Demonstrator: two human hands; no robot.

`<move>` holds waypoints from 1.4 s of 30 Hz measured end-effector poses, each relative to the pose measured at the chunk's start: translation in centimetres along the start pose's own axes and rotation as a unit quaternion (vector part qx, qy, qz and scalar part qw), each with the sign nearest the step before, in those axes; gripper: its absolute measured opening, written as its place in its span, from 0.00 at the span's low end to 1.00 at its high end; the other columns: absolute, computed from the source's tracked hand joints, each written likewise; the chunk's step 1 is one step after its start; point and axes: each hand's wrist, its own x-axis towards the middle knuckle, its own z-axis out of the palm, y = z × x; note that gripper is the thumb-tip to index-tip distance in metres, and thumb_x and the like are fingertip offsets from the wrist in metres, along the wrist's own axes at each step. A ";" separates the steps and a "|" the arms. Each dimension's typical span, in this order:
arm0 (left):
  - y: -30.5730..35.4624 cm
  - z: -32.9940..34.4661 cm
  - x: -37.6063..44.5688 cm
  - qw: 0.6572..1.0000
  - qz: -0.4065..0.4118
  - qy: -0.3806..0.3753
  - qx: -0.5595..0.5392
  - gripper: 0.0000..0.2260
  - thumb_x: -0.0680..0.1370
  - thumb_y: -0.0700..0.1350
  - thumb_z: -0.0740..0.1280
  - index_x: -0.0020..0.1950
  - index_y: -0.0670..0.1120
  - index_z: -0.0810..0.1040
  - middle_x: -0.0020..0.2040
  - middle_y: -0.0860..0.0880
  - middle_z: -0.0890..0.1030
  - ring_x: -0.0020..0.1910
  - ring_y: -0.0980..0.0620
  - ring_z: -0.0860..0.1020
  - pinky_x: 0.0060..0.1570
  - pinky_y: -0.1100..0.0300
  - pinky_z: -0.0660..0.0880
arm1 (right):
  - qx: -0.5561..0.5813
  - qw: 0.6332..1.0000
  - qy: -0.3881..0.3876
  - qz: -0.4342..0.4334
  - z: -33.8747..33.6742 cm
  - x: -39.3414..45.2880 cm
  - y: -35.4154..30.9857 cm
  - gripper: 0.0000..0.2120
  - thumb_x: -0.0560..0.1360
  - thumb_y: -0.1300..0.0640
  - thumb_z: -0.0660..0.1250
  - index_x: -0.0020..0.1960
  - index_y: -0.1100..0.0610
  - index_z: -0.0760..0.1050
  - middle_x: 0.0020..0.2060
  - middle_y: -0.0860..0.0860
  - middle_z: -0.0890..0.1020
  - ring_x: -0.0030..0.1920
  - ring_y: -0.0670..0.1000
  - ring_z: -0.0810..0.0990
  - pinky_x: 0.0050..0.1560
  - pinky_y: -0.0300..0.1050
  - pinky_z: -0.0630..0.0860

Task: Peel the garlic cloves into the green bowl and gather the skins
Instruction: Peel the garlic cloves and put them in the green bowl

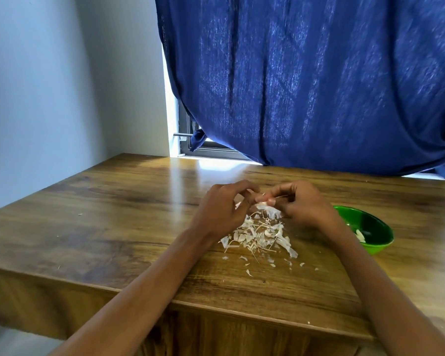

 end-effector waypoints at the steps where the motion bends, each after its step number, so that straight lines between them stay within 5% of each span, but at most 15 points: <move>1: 0.2 0.1 0.0 1.000 0.008 0.006 -0.014 0.08 0.79 0.46 0.73 0.58 0.48 0.84 0.47 0.53 0.87 0.33 0.71 0.77 0.35 0.71 0.70 | 0.037 0.999 0.002 0.014 -0.2 -0.1 0.1 0.07 0.76 0.61 0.72 0.46 0.50 0.84 0.44 0.46 0.86 0.45 0.46 0.82 0.41 0.42 0.76; 6: 0.8 0.7 -0.4 0.994 -0.053 0.013 -0.091 0.10 0.76 0.43 0.77 0.57 0.48 0.85 0.44 0.53 0.86 0.29 0.58 0.82 0.31 0.62 0.79 | 0.125 0.989 -0.024 0.072 0.0 -0.5 0.4 0.05 0.75 0.64 0.72 0.49 0.57 0.83 0.46 0.51 0.87 0.46 0.49 0.86 0.44 0.40 0.83; 12: 0.5 0.6 -0.4 0.999 -0.039 0.003 -0.033 0.10 0.74 0.42 0.78 0.54 0.48 0.87 0.45 0.55 0.86 0.34 0.59 0.82 0.38 0.68 0.78 | 0.199 0.977 0.010 0.075 0.1 -0.5 -0.3 0.04 0.75 0.61 0.72 0.51 0.58 0.82 0.42 0.53 0.87 0.39 0.46 0.87 0.39 0.37 0.81; 17: 0.6 0.5 -0.2 0.995 -0.037 0.061 -0.063 0.02 0.75 0.43 0.78 0.47 0.47 0.88 0.40 0.56 0.86 0.29 0.55 0.81 0.33 0.57 0.79 | 0.188 0.979 -0.033 0.069 0.7 -0.6 -0.4 0.08 0.79 0.59 0.68 0.56 0.60 0.81 0.35 0.48 0.87 0.36 0.43 0.85 0.36 0.33 0.78; 22: 0.6 0.5 -0.1 0.992 -0.060 0.088 -0.065 0.02 0.76 0.44 0.77 0.47 0.46 0.88 0.41 0.54 0.87 0.29 0.58 0.81 0.30 0.56 0.78 | 0.247 0.965 -0.043 0.069 0.4 -0.6 -0.6 0.08 0.79 0.62 0.66 0.55 0.62 0.81 0.39 0.50 0.88 0.38 0.44 0.86 0.37 0.33 0.79; 29: 0.6 0.5 0.1 0.992 -0.027 0.096 -0.083 0.11 0.73 0.39 0.79 0.54 0.48 0.86 0.50 0.56 0.82 0.36 0.56 0.80 0.33 0.61 0.79 | 0.188 0.982 -0.019 0.028 0.2 -1.1 -0.5 0.07 0.75 0.64 0.71 0.50 0.55 0.83 0.39 0.45 0.87 0.39 0.43 0.86 0.39 0.34 0.80; 33: 0.8 0.4 0.0 0.992 -0.018 0.073 -0.102 0.12 0.73 0.34 0.77 0.51 0.49 0.86 0.48 0.58 0.81 0.43 0.55 0.81 0.33 0.51 0.80 | 0.203 0.978 -0.046 0.030 0.3 -1.1 -0.7 0.08 0.75 0.64 0.71 0.54 0.58 0.83 0.46 0.51 0.88 0.37 0.41 0.85 0.38 0.33 0.78; 42: 1.2 0.3 0.0 0.989 -0.020 0.075 -0.128 0.12 0.73 0.34 0.77 0.45 0.50 0.81 0.45 0.57 0.80 0.32 0.55 0.77 0.29 0.46 0.77 | 0.247 0.966 -0.058 0.041 0.1 -1.5 -0.7 0.08 0.73 0.64 0.73 0.52 0.61 0.83 0.45 0.54 0.87 0.38 0.44 0.85 0.39 0.34 0.80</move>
